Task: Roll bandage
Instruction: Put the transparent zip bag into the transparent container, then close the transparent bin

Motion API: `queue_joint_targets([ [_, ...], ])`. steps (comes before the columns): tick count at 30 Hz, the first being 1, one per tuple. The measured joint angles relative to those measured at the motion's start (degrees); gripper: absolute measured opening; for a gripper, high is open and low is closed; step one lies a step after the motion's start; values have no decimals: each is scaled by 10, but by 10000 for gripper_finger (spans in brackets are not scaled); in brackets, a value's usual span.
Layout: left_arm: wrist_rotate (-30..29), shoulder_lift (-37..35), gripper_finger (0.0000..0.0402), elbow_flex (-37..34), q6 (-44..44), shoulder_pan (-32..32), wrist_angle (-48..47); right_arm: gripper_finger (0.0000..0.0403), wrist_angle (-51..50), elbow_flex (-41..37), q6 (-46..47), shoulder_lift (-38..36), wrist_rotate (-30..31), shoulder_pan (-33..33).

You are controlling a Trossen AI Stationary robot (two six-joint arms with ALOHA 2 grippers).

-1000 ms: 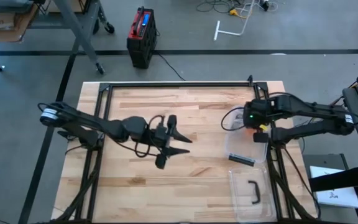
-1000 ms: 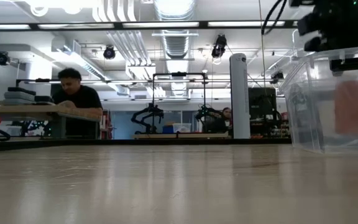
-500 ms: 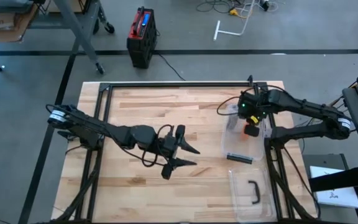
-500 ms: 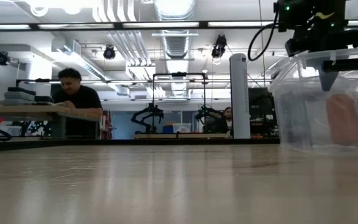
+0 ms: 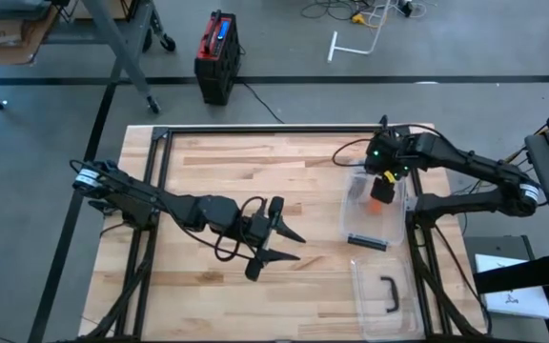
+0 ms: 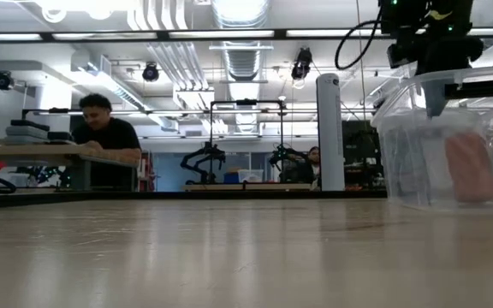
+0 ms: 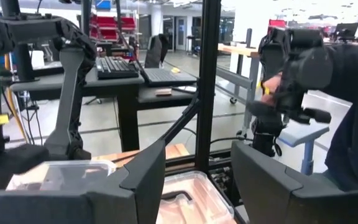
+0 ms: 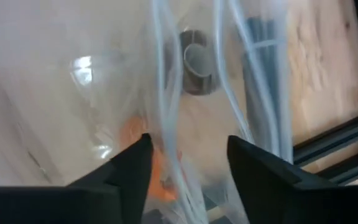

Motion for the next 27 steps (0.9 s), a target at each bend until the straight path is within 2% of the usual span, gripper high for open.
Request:
queue_joint_targets([
  [5, -7, 0, 171, 0, -1, 0, -5, 246, -19, 32, 16, -12, 31, 0],
  [11, -124, 0, 179, 0, 21, 0, -5, 284, -66, 92, 46, -25, 30, 4],
  [13, -146, 0, 181, 0, 24, 0, -6, 294, -72, 113, 52, -31, 30, 7],
  [17, -148, -1, 180, -1, 14, -6, -6, 302, -74, 139, 84, -52, 22, 22],
  [19, -148, -1, 173, 6, 14, -11, -17, 301, -75, 137, 118, -62, -12, 35],
  [23, -149, 0, 152, 32, 48, -26, -56, 290, -63, 122, 198, -80, -112, 94],
  [27, -149, 12, 138, 45, 98, -41, -71, 279, -30, 112, 283, -84, -103, 190],
])
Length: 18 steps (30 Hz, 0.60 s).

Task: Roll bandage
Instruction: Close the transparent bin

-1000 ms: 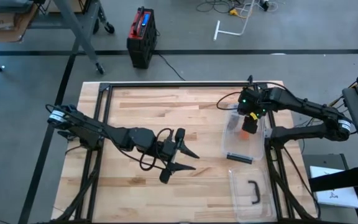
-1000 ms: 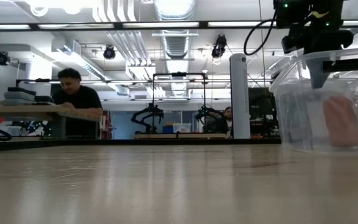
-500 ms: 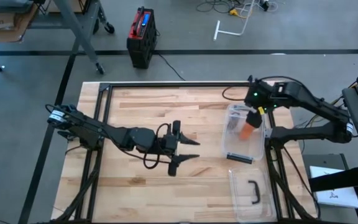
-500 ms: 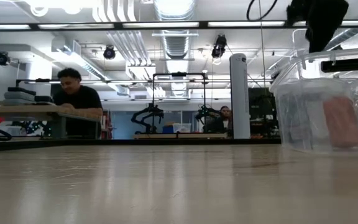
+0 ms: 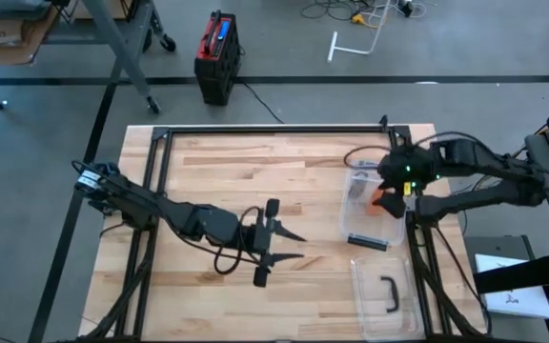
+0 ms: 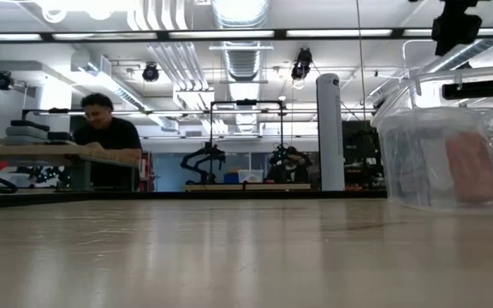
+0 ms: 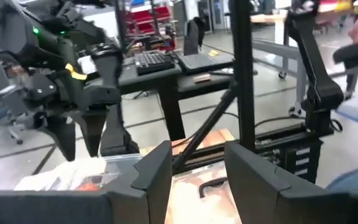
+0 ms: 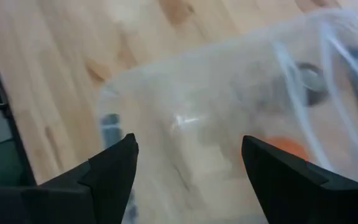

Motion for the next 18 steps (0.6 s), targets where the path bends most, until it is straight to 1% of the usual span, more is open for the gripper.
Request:
queue_joint_targets([
  [3, 1, 15, 140, 6, 13, -3, 0, 275, 34, 0, 49, 5, 29, 78],
  [6, 0, 33, 152, 18, 20, -2, 3, 272, 72, 0, 97, 22, 67, 166],
  [9, 1, 57, 167, 31, 48, 1, 1, 270, 94, -1, 146, 51, 110, 266],
  [11, 1, 72, 176, 45, 62, 1, -12, 270, 87, -1, 185, 76, 133, 328],
  [13, 1, 83, 184, 62, 61, 3, -30, 272, 86, -1, 228, 104, 148, 382],
  [18, 1, 106, 191, 108, 55, 6, -88, 275, 86, -1, 333, 173, 144, 492],
])
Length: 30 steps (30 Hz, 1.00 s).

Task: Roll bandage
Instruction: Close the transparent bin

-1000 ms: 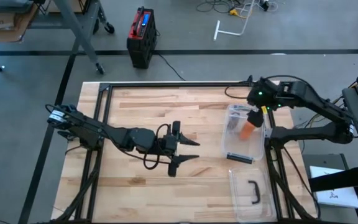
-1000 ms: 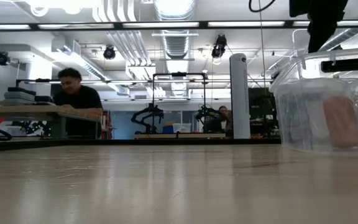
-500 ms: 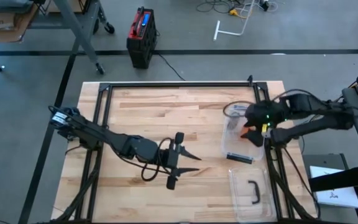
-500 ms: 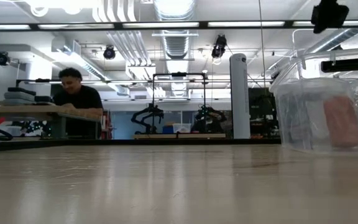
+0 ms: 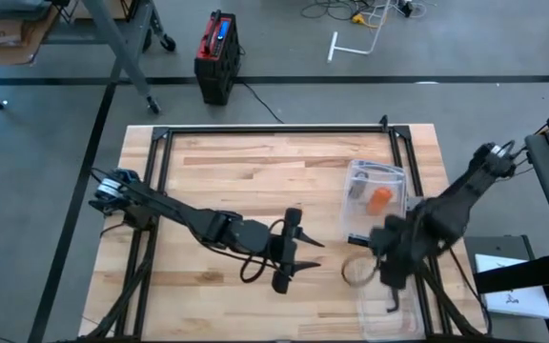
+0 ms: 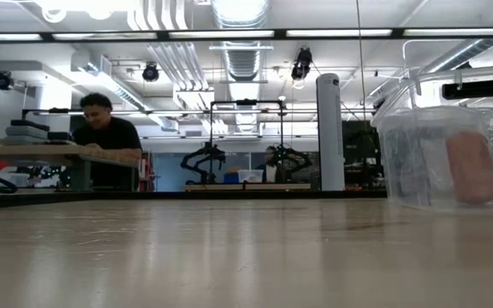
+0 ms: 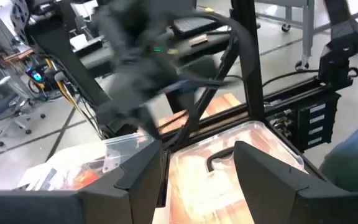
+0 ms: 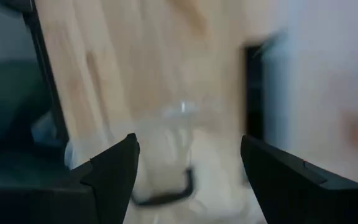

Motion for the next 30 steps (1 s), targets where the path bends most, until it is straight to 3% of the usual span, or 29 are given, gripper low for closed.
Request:
queue_joint_targets([
  [9, 0, 26, 184, -1, -52, 0, -27, 281, 34, 26, 114, 185, -148, 139],
  [17, 0, 26, 191, -47, -147, -23, -29, 293, 34, 110, 81, 372, -146, 190],
  [25, 0, 11, 177, -69, -184, -66, -69, 280, 28, 185, -81, 498, -141, 112],
  [28, 0, 8, 168, -69, -209, -83, -114, 275, 33, 227, -174, 526, -102, 59],
  [30, -3, 8, 162, -73, -229, -93, -155, 273, 36, 261, -234, 540, -40, 18],
])
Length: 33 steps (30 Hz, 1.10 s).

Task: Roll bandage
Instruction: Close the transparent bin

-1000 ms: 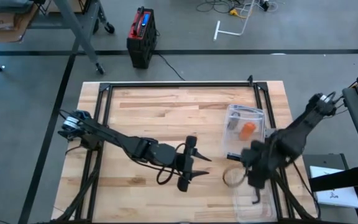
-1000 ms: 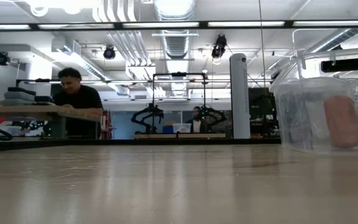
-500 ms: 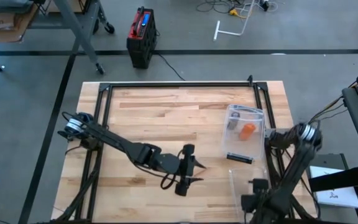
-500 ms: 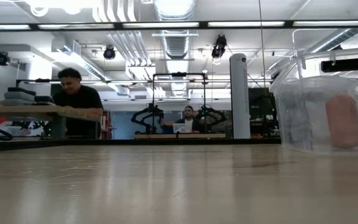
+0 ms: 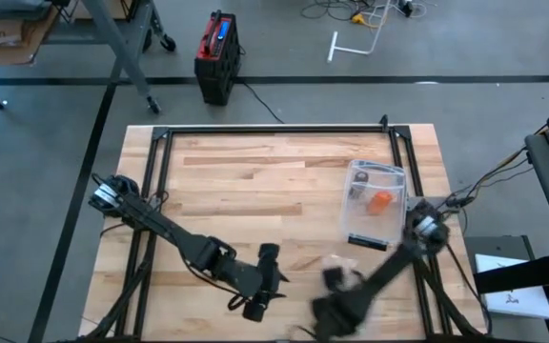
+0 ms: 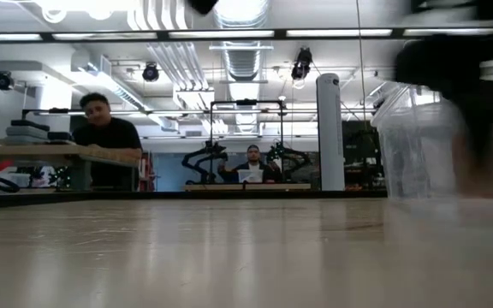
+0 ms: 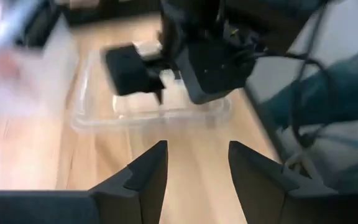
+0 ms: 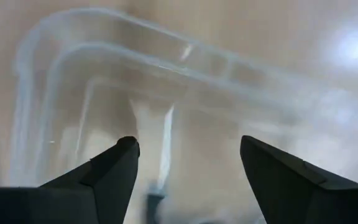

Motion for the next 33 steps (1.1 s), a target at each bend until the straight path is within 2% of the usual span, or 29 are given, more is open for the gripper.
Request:
queue_joint_targets([
  [4, -37, -18, 153, -43, -67, -22, -50, 274, 0, 75, -96, 17, 168, -74],
  [6, -52, -37, 149, -84, -110, -33, -49, 274, 0, 107, -141, 12, 213, -91],
  [9, -89, -72, 146, -154, -186, -45, -48, 270, 0, 131, -190, 0, 235, -96],
  [14, -192, -139, 146, -266, -290, -45, -31, 259, 6, 129, -209, -10, 237, -69],
  [18, -222, -198, 141, -345, -297, 15, 3, 257, 40, 100, -210, -2, 229, -44],
  [21, -182, -232, 136, -405, -249, 103, 63, 261, 86, 79, -192, 9, 239, -39],
  [25, -84, -239, 130, -472, -145, 214, 231, 267, 125, 76, -162, 29, 297, -52],
  [27, -37, -220, 128, -496, -113, 257, 314, 267, 132, 76, -159, 46, 312, -62],
  [30, -4, -180, 124, -527, -80, 294, 383, 262, 141, 75, -152, 75, 306, -77],
  [33, 17, -131, 119, -539, -49, 300, 434, 259, 146, 78, -152, 92, 309, -88],
])
